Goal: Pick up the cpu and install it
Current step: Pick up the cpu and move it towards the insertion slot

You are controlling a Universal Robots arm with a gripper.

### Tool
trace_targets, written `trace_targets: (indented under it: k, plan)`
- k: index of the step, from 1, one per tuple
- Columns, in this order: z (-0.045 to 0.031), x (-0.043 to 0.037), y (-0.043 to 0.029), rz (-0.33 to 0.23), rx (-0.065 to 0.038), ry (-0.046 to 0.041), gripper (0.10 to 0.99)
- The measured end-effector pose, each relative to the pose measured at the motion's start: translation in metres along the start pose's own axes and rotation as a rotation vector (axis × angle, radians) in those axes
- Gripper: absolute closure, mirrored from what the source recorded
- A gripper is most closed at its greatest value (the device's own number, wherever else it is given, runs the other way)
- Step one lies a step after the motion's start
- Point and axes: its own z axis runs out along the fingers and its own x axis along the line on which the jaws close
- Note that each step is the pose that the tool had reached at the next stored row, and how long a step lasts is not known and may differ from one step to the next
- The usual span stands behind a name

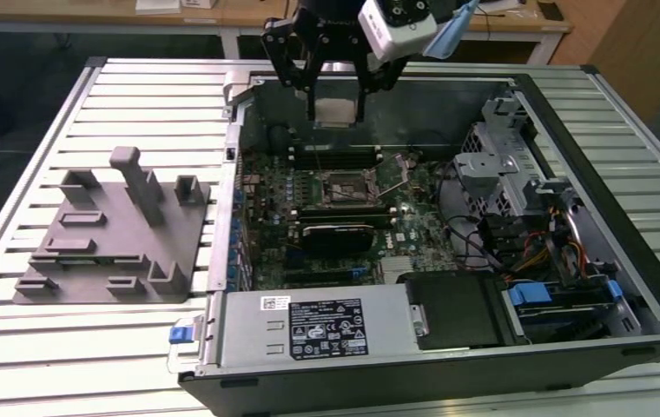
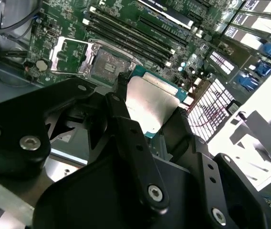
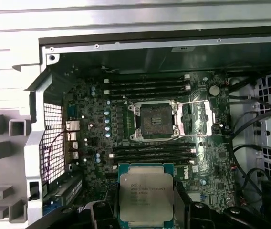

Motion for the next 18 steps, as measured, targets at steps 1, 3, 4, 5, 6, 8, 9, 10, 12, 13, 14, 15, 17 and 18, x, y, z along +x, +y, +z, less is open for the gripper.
trace_targets:
  k: [1, 3, 4, 5, 6, 8, 9, 10, 12, 13, 14, 15, 17, 18]
  plan:
    - [0.0019, -0.0002, -0.0001, 0.0, 0.0, 0.0002, 0.545]
    - [0.0056, -0.0005, -0.0002, 0.0, 0.001, 0.0007, 0.545]
    - [0.0073, -0.0007, -0.0003, 0.0, 0.001, 0.0009, 0.545]
    - [0.0091, -0.0008, -0.0003, 0.0, 0.001, 0.001, 0.545]
    - [0.0109, -0.0009, -0.0004, 0.0, 0.001, 0.0011, 0.545]
    - [0.0146, -0.0012, -0.0005, 0.0, 0.002, 0.0012, 0.545]
    - [0.0164, -0.0014, -0.0006, 0.0, 0.002, 0.0012, 0.545]
    - [0.0183, -0.0017, -0.0007, 0.0, 0.003, 0.0014, 0.545]
    - [0.0219, -0.002, -0.0008, 0.0, 0.004, 0.0017, 0.545]
    - [0.0237, -0.0022, -0.0008, 0.0, 0.004, 0.0018, 0.545]
    - [0.0255, -0.0024, -0.0009, 0.0, 0.005, 0.0019, 0.545]
    - [0.0273, -0.0026, -0.0009, 0.0, 0.006, 0.002, 0.545]
    - [0.0308, -0.0029, -0.0011, 0.0, 0.008, 0.0022, 0.545]
    - [0.0326, -0.0031, -0.0011, 0.0, 0.009, 0.0023, 0.545]
